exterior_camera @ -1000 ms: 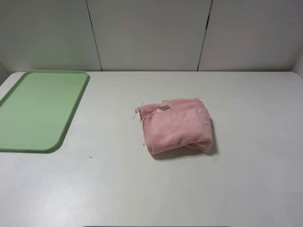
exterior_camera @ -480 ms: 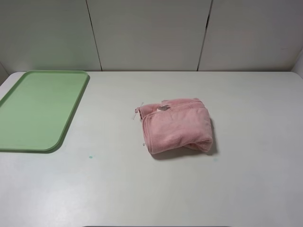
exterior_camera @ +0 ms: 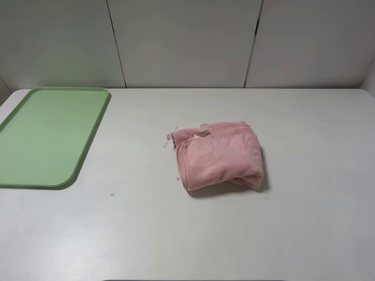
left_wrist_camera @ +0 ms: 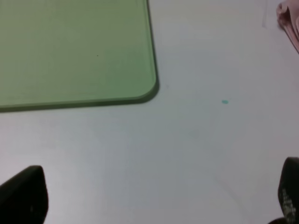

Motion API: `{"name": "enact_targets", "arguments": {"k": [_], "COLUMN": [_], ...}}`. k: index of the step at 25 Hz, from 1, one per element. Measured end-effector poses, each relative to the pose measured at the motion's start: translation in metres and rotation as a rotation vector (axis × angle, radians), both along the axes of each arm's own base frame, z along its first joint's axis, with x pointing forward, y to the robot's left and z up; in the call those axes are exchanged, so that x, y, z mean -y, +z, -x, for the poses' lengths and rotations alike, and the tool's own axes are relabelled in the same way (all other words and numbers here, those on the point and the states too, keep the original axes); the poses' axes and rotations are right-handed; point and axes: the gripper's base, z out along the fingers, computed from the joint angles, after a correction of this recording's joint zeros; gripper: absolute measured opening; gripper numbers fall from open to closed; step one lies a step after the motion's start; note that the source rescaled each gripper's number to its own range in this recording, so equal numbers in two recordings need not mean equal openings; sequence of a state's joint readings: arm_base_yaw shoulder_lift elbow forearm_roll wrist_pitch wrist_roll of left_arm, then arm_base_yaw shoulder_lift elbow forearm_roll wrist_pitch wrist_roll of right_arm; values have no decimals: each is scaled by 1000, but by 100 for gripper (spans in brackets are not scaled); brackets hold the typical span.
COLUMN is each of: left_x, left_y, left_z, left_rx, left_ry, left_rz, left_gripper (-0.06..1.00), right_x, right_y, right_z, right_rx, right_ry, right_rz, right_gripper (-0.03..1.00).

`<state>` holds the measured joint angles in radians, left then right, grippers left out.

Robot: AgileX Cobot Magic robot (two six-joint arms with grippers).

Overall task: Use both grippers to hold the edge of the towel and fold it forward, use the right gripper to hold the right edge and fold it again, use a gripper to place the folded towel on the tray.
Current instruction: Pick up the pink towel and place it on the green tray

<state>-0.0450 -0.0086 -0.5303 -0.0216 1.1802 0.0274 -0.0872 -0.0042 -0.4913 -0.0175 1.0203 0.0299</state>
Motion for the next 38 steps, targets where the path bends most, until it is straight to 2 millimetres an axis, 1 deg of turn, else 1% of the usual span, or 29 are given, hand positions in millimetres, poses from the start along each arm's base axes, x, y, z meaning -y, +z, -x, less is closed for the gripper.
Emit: {"name": "enact_targets", "arguments": {"k": [19, 21, 25, 31, 38], "left_x": [-2, 0, 5, 16, 24], "left_y": [0, 1, 4, 10, 3], "left_z": [0, -4, -24, -62, -107], "left_rx": [1, -27, -114, -174, -290], "left_ry": [13, 3, -17, -50, -34], "left_rz": [-18, -5, 40, 157, 256], "left_gripper": [99, 99, 99, 99, 99], "right_x": [0, 0, 0, 0, 0], "right_y": [0, 0, 0, 0, 0], "right_z": [0, 0, 0, 0, 0], "right_rx": [0, 0, 0, -1, -1], "right_ry": [0, 0, 0, 0, 0], "right_rz": [0, 0, 0, 0, 0], "right_gripper": [100, 100, 100, 100, 100]}}
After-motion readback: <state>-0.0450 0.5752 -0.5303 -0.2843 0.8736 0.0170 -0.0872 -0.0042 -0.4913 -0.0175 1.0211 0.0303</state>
